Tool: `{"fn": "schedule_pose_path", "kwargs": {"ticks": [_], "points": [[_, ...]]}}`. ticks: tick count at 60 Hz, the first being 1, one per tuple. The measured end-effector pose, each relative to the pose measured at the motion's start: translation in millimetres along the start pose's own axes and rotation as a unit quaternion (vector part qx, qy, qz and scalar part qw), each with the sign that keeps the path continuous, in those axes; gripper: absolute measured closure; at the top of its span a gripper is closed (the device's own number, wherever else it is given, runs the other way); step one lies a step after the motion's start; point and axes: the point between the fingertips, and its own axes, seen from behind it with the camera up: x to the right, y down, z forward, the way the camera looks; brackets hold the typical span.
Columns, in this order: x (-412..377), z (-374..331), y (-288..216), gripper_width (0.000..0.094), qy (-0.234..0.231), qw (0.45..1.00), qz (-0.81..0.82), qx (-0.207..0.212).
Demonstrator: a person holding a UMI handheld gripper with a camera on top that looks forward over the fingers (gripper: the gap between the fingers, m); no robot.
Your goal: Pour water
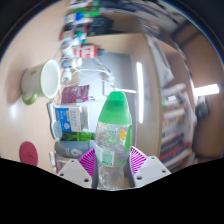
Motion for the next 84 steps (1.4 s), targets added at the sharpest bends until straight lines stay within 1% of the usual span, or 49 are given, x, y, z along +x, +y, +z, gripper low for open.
{"fn": "schedule_pose_path", "kwargs": {"ticks": [4,6,11,16,23,27,37,41,45,48,53,58,60,63,66,70,71,74,77,78,80,84], "points": [[-6,16,-23,0.0516,0.003,0.994,-0.111,0.01],[-6,22,-29,0.0515,0.006,0.986,-0.168,0.025],[-8,36,-53,0.0515,0.027,0.955,-0.291,0.04],[-23,42,-66,0.0514,0.021,0.928,-0.368,0.056],[-28,44,-79,0.0516,0.02,0.906,-0.418,0.068],[-30,44,-82,0.0514,0.016,0.901,-0.428,0.068],[-37,44,-80,0.0515,0.005,0.899,-0.433,0.068],[-35,43,-78,0.0517,0.004,0.909,-0.411,0.065],[-20,42,-78,0.0514,0.022,0.931,-0.359,0.059],[-5,41,-75,0.0517,0.032,0.958,-0.279,0.052],[8,33,-52,0.0515,0.023,0.997,-0.069,0.031],[20,28,-29,0.0515,0.016,0.991,0.136,0.006],[16,24,-16,0.0516,0.008,0.976,0.218,-0.002],[2,19,-5,0.0515,-0.023,0.938,0.346,-0.01],[-20,13,2,0.0516,-0.059,0.881,0.469,-0.021],[-47,2,7,0.0514,-0.078,0.793,0.604,-0.022],[-48,3,10,0.0515,-0.098,0.773,0.626,-0.022],[-66,-3,10,0.0513,-0.133,0.726,0.674,-0.026],[-74,-5,17,0.0515,-0.133,0.718,0.683,-0.02],[-87,-12,9,0.0514,-0.113,0.718,0.687,-0.019],[-86,-8,21,0.0515,-0.118,0.72,0.684,-0.016],[-100,-11,20,0.0515,-0.128,0.702,0.701,-0.016]]}}
